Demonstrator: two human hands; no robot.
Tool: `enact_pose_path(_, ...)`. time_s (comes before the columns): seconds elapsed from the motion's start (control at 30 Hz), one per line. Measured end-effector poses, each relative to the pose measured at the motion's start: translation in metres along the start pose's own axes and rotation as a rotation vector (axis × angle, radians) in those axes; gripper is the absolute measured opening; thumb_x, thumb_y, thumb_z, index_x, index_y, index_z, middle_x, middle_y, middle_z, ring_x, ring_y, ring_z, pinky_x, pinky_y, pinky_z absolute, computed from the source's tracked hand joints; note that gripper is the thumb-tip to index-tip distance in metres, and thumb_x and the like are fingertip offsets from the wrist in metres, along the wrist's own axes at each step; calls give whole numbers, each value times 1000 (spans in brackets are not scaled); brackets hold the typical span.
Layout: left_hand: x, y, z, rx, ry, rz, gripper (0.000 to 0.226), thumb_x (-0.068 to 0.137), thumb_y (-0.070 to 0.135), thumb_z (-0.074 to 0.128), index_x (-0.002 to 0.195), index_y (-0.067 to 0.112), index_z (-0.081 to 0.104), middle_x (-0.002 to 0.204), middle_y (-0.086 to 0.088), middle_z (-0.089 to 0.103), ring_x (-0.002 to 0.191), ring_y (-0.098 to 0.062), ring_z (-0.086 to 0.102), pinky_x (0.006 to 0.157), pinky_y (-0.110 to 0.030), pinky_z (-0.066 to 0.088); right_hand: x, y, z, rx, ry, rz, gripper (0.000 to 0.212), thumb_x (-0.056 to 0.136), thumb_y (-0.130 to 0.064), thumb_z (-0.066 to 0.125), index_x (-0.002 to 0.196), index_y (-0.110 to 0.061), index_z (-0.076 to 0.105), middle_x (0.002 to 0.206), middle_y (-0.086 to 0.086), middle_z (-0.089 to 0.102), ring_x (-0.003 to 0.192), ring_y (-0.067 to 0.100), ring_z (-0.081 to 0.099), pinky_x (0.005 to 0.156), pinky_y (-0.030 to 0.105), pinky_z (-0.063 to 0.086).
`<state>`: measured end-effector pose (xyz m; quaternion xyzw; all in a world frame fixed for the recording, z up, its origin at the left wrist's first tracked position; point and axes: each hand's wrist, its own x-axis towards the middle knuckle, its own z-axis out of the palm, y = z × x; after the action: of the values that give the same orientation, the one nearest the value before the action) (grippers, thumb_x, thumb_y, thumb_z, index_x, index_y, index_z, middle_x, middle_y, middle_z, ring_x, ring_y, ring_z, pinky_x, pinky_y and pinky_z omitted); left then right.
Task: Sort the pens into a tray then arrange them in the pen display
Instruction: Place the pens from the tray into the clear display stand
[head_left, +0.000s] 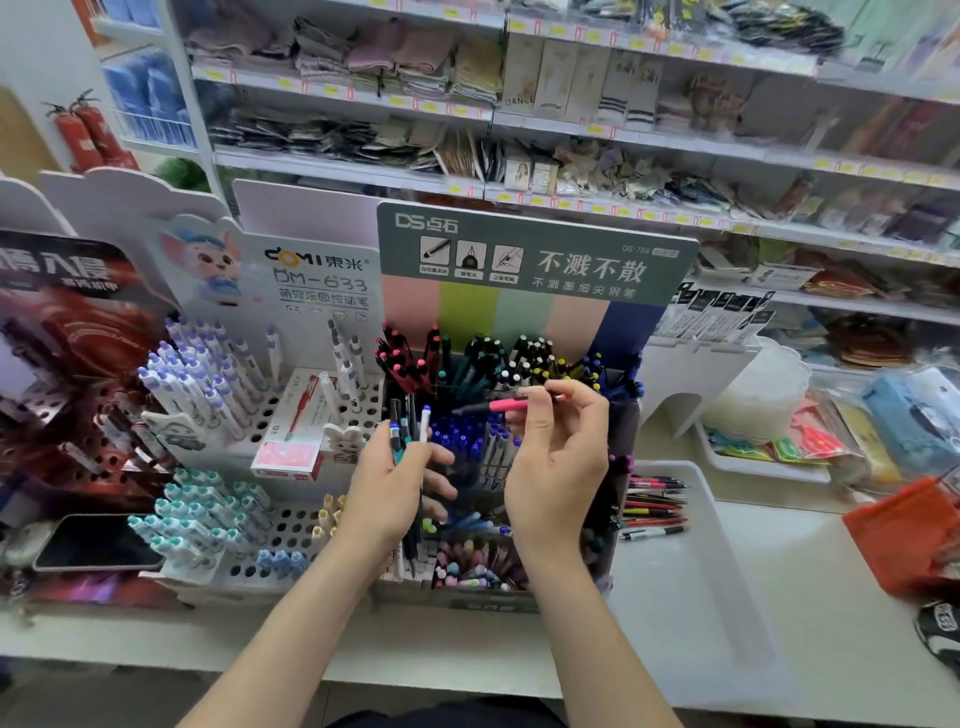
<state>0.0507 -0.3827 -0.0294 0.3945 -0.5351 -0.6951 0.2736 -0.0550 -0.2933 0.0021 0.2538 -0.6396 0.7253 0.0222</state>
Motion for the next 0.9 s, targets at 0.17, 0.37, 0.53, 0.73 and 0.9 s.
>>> enact_pose_path(0.17, 5, 11, -13, -68, 123, 87, 18, 110, 10, 45, 121, 19, 55, 123, 2, 70, 68, -24, 70, 50, -32, 50, 34, 5, 40, -193, -228, -231, 6, 107, -13, 64, 112, -9, 63, 91, -4, 73, 80, 13, 73, 73, 32, 60)
enact_pose_path(0.37, 16, 36, -21, -124, 103, 70, 21, 111, 10, 44, 131, 15, 51, 128, 3, 66, 81, -33, 79, 51, -32, 54, 67, 26, 72, -522, -478, -312, 12, 106, -21, 63, 110, -17, 73, 88, 1, 74, 83, 25, 63, 76, 46, 53)
enact_pose_path(0.53, 20, 51, -23, -73, 37, 96, 22, 112, 12, 43, 129, 18, 55, 124, -3, 69, 86, -35, 80, 54, -34, 55, 71, 28, 83, -684, -683, -411, 21, 103, -26, 63, 116, -24, 79, 104, 1, 77, 99, 30, 66, 87, 48, 54)
enact_pose_path(0.73, 19, 41, -25, -69, 95, 106, 9, 107, 13, 52, 114, 7, 54, 79, -11, 62, 63, -28, 54, 49, -36, 42, 67, 35, 81, -748, -507, -467, 17, 101, -30, 69, 110, -25, 82, 99, 2, 75, 94, 32, 62, 81, 47, 52)
enact_pose_path(0.9, 10, 37, -23, -251, 1, 24, 11, 109, 12, 51, 112, 5, 59, 86, -12, 62, 60, -20, 53, 48, -33, 41, 52, 27, 75, -960, -512, -525, 33, 103, -27, 57, 133, -25, 71, 118, 6, 64, 103, 32, 51, 83, 47, 45)
